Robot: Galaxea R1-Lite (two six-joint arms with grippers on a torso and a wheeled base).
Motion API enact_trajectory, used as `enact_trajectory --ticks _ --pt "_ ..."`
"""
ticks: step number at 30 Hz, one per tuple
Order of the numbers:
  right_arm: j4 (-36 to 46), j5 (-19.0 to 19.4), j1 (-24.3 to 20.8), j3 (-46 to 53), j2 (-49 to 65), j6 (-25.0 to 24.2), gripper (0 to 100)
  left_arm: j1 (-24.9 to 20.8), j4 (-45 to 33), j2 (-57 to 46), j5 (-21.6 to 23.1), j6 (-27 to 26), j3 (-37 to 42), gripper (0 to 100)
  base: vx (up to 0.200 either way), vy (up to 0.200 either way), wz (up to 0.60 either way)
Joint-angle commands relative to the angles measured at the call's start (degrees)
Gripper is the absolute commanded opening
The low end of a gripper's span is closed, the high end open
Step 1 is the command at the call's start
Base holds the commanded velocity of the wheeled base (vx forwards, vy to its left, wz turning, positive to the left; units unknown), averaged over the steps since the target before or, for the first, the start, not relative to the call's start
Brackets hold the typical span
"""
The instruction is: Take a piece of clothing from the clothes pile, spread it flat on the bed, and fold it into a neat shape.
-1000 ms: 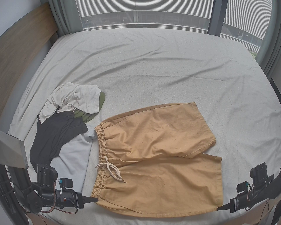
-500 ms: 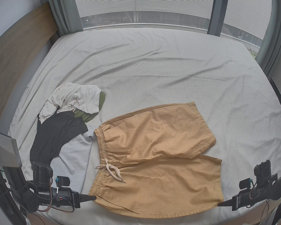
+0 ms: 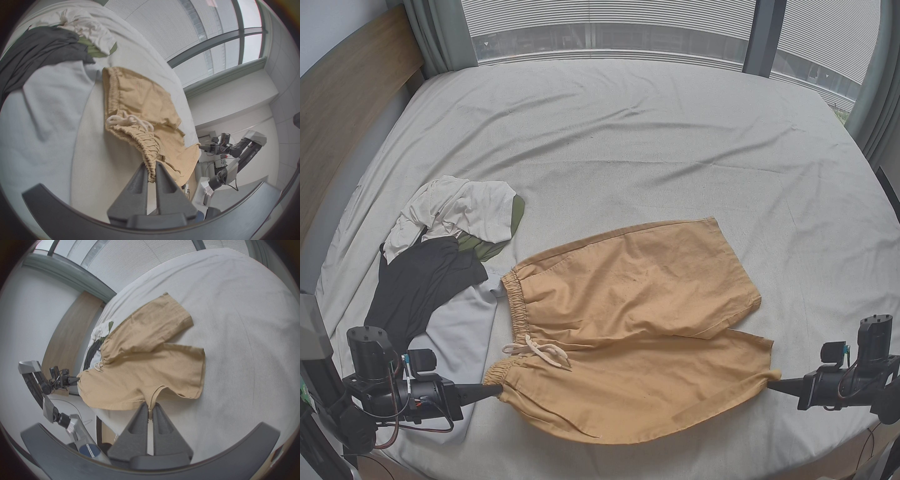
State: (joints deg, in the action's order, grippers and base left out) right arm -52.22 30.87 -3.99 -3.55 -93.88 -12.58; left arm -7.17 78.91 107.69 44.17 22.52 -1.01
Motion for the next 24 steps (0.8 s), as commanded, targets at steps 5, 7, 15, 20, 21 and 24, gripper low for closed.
enact_trajectory --ticks 5,7,15,20,21,24 --pt "-0.07 0.16 -1.55 -6.12 1.33 -0.69 0 0.05 4.67 -3.01 1.19 2.01 0.75 0 0.0 0.0 0.0" --pt "-0.16 0.6 -1.55 -6.65 1.33 -0.69 0 0.05 4.94 -2.93 1.19 2.01 0.84 0 0.0 0.0 0.0" --pt "-0.33 4.64 1.26 -11.13 0.45 -2.1 0 1.54 5.11 -0.11 0.22 2.18 -2.42 0 0.0 0.0 0.0" --pt "-1.3 4.64 1.96 -13.94 -0.51 -4.82 0 1.63 5.73 1.38 0.13 3.59 -4.53 0 0.0 0.0 0.0" --pt "-1.39 4.55 1.96 -14.38 -0.6 -5.52 0 1.63 6.78 1.38 0.04 4.29 -4.7 0 0.0 0.0 0.0" --pt "-2.97 4.38 1.79 -14.91 -0.78 -5.61 0 1.63 8.98 1.29 0.04 5.78 -4.61 0 0.0 0.0 0.0"
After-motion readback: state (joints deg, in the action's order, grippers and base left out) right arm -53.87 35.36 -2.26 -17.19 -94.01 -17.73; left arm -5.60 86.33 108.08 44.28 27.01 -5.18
